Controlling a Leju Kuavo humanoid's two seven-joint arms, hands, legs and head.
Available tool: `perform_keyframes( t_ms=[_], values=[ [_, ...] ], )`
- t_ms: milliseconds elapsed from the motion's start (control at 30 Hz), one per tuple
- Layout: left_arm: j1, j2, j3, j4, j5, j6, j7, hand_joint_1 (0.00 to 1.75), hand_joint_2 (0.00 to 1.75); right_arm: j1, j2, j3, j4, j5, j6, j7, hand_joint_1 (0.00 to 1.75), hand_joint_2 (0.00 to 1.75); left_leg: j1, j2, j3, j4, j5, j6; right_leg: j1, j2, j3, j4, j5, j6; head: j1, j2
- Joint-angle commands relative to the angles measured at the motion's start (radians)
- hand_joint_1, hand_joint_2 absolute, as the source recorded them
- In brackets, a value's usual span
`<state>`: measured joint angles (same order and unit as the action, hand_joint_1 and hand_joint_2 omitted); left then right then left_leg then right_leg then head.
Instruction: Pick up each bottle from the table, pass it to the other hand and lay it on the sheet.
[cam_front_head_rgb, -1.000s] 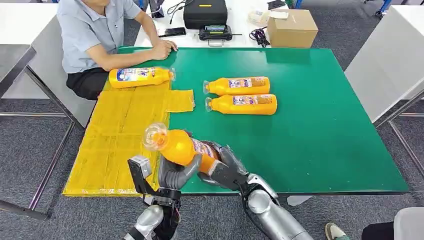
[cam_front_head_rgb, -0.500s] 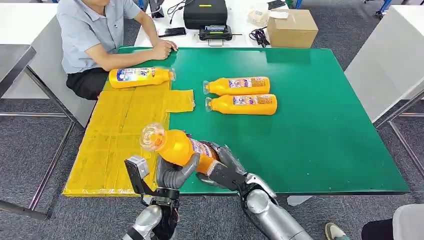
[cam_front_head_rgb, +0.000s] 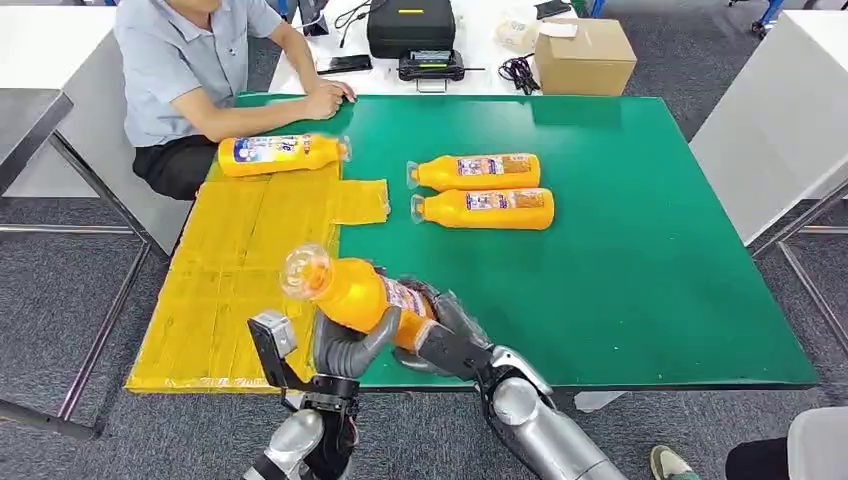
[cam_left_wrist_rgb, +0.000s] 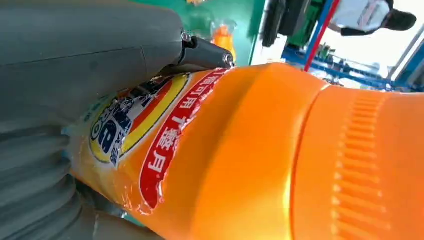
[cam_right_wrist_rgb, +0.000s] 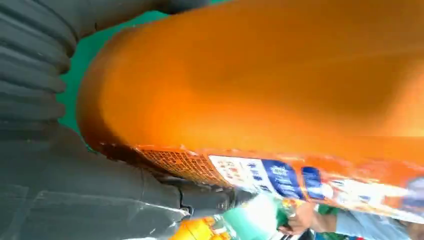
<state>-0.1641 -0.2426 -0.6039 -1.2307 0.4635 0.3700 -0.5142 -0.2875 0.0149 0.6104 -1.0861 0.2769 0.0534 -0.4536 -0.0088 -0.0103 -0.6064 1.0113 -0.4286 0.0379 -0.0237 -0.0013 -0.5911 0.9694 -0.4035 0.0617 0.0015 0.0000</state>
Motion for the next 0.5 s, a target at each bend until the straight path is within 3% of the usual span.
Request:
perform_keyframes(
  t_ms=[33, 67, 100, 133, 167, 300, 500],
  values=[
    [-0.037, 0.056, -0.049, -0.012, -0.231, 0.16, -0.077, 1.75, 1.75, 0.005, -0.004, -0.02, 0.092, 0.013, -0.064, 0.012, 0.0, 1.75, 0.001, 0.0, 0.003, -0.001, -0.001, -0.002, 0.002, 0.0, 0.003, -0.001, -0.001, -0.002, 0.0, 0.0],
    [0.039, -0.043, 0.173, -0.024, -0.608, 0.328, -0.148, 1.75, 1.75, 0.038, -0.011, -0.062, 0.107, 0.127, -0.24, 0.094, 0.0, 1.75, 0.002, 0.0, 0.005, 0.0, -0.002, -0.003, 0.003, -0.001, 0.006, -0.001, -0.002, -0.004, 0.0, 0.0],
    [0.064, -0.063, 0.247, -0.062, -0.848, 0.328, -0.17, 1.75, 1.75, 0.049, -0.017, -0.09, 0.127, 0.139, -0.255, 0.074, 0.0, 1.75, 0.002, 0.0, 0.004, -0.002, -0.001, -0.002, 0.002, -0.001, 0.005, -0.002, -0.001, -0.002, 0.0, 0.0],
    [0.083, -0.064, 0.255, -0.141, -0.628, 0.239, -0.184, 1.75, 1.75, 0.072, -0.002, -0.17, 0.157, 0.117, -0.28, 0.085, 0.0, 1.75, 0.002, 0.0, 0.006, -0.001, -0.002, -0.003, 0.002, -0.001, 0.007, -0.002, -0.002, -0.003, 0.0, 0.0],
    [0.074, -0.031, 0.213, -0.176, -0.564, 0.25, -0.152, 1.75, 1.75, 0.083, -0.001, -0.197, 0.169, 0.119, -0.268, 0.056, 0.0, 1.75, 0.002, 0.0, 0.004, -0.001, -0.002, -0.002, 0.002, 0.0, 0.005, -0.002, -0.001, -0.002, 0.0, 0.0],
    [0.058, 0.013, 0.141, -0.194, -0.504, 0.255, -0.076, 1.75, 1.75, 0.093, 0.014, -0.234, 0.171, 0.135, -0.252, 0.037, 0.0, 1.75, 0.001, -0.002, 0.002, 0.0, -0.001, -0.001, 0.001, -0.002, 0.003, -0.001, -0.001, -0.002, 0.0, 0.0],
    [0.046, 0.031, 0.119, -0.16, -0.449, 0.245, -0.088, 1.75, 1.75, 0.093, 0.019, -0.243, 0.156, 0.143, -0.24, 0.039, 0.0, 1.75, 0.002, 0.001, 0.003, -0.001, -0.002, -0.003, 0.002, 0.0, 0.003, -0.001, -0.001, -0.004, 0.0, 0.0]
  ],
)
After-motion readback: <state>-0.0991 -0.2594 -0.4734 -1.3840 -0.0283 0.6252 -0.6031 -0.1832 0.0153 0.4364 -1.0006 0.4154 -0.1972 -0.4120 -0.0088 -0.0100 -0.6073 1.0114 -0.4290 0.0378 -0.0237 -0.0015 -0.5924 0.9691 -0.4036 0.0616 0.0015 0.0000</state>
